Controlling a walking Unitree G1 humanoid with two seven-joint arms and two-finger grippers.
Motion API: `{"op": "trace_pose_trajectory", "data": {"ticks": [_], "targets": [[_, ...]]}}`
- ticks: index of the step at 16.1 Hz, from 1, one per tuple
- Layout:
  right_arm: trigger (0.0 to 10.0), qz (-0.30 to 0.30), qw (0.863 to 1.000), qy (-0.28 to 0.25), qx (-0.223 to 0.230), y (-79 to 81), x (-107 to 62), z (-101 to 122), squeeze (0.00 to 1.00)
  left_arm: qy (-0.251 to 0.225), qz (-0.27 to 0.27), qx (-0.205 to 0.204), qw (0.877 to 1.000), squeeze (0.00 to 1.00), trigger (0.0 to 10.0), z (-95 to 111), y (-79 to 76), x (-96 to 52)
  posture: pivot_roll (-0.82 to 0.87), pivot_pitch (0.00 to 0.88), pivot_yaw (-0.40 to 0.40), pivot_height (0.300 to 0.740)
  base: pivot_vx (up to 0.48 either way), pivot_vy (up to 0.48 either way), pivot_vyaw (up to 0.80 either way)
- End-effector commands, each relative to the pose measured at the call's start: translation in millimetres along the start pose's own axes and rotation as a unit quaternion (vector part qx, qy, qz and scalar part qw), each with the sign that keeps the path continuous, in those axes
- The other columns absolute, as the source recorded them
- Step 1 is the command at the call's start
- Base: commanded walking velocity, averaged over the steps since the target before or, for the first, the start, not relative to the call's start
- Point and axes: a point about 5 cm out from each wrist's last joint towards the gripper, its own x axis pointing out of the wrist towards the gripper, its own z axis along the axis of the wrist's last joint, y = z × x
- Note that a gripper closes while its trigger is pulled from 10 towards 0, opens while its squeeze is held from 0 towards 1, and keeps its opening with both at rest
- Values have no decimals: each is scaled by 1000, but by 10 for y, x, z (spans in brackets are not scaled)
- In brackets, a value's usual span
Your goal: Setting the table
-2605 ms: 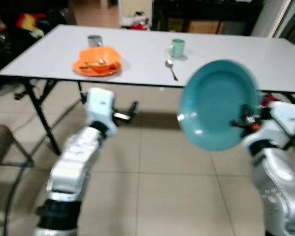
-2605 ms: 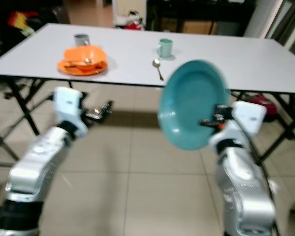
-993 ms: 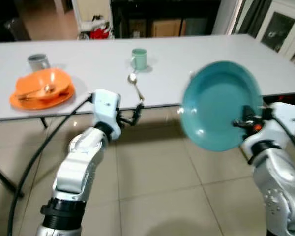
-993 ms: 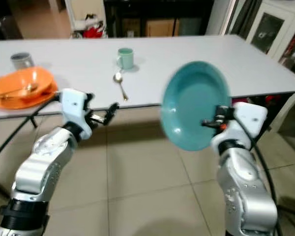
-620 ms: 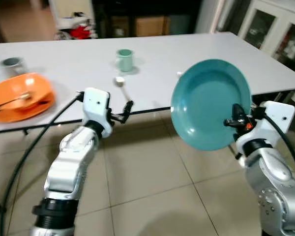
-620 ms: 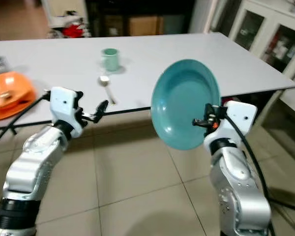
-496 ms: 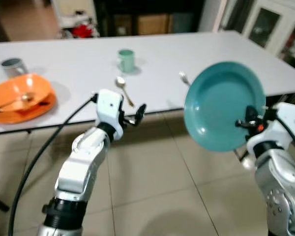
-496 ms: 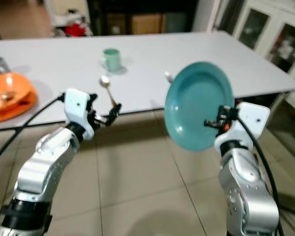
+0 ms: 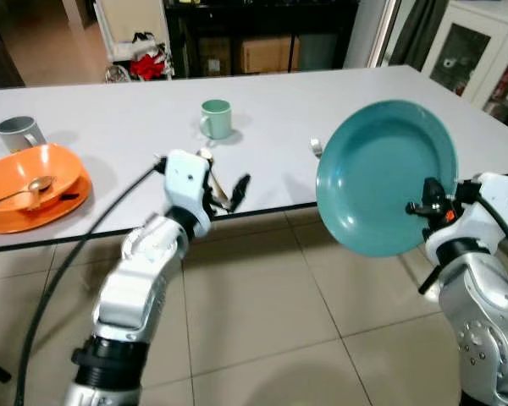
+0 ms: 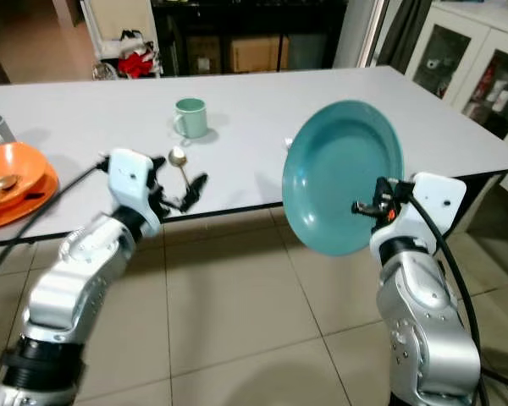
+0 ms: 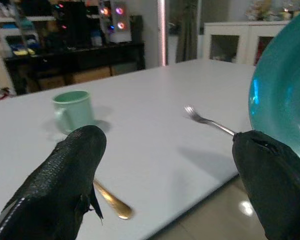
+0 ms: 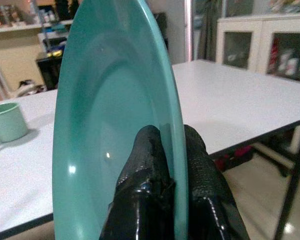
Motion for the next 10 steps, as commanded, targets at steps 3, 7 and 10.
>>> {"op": "trace_pose_trajectory", "data": {"ticks": [3, 7, 10], "targets": [[10000, 24, 999, -19, 17, 74, 22, 91, 0, 3, 6, 6, 1000, 0, 10000, -14, 25, -7, 10, 0, -35, 740, 337, 0, 0], [10000, 29, 999, -16, 31, 84, 41, 88, 0, 3, 7, 12, 1000, 0, 10000, -8, 40, -16, 15, 0, -45, 740, 337, 0, 0], [10000, 32, 999, -16, 31, 86, 42, 93, 0, 3, 7, 10, 1000, 0, 10000, -24, 27, -26, 13, 0, -45, 740, 336, 0, 0]]}}
